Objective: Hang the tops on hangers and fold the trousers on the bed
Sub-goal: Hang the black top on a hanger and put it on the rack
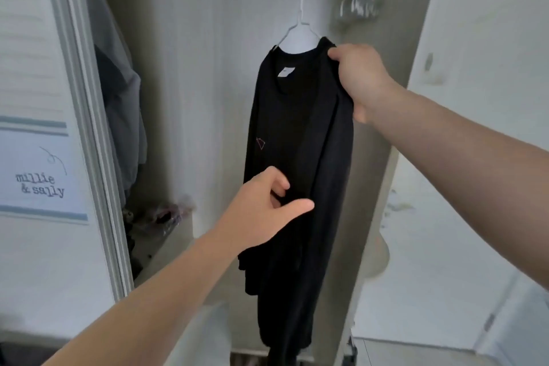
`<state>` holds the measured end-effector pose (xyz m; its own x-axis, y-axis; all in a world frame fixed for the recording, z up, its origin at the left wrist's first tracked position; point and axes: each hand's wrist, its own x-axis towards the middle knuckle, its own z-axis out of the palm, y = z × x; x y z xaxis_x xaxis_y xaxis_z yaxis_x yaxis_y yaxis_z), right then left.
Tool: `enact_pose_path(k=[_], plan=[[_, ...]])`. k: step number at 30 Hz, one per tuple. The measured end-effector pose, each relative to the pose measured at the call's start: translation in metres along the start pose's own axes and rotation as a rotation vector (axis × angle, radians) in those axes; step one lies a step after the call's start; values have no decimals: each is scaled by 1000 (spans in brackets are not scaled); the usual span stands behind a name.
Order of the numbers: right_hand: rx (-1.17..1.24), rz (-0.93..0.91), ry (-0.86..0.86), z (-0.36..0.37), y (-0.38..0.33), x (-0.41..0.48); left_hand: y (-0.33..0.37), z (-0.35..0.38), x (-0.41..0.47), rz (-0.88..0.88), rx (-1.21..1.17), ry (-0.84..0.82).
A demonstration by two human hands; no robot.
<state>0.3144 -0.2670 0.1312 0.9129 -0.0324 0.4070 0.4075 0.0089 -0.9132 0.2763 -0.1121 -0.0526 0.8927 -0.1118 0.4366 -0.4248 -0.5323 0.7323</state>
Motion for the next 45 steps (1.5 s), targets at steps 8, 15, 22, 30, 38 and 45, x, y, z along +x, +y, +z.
enact_pose_path(k=[8,15,22,30,38,45], plan=[[-12,-87,32,73,-44,110,14,-47,83,81,201,235],[-71,-166,29,108,-71,221,4,-90,197,99,404,282],[-70,-221,49,132,-84,333,-8,-141,287,95,511,395],[-69,-209,-32,161,-62,398,-37,-172,334,32,597,390],[-451,-314,-164,170,-40,380,-69,-194,322,-60,630,419],[-711,-508,-157,191,-33,344,-75,-227,293,-132,699,489]])
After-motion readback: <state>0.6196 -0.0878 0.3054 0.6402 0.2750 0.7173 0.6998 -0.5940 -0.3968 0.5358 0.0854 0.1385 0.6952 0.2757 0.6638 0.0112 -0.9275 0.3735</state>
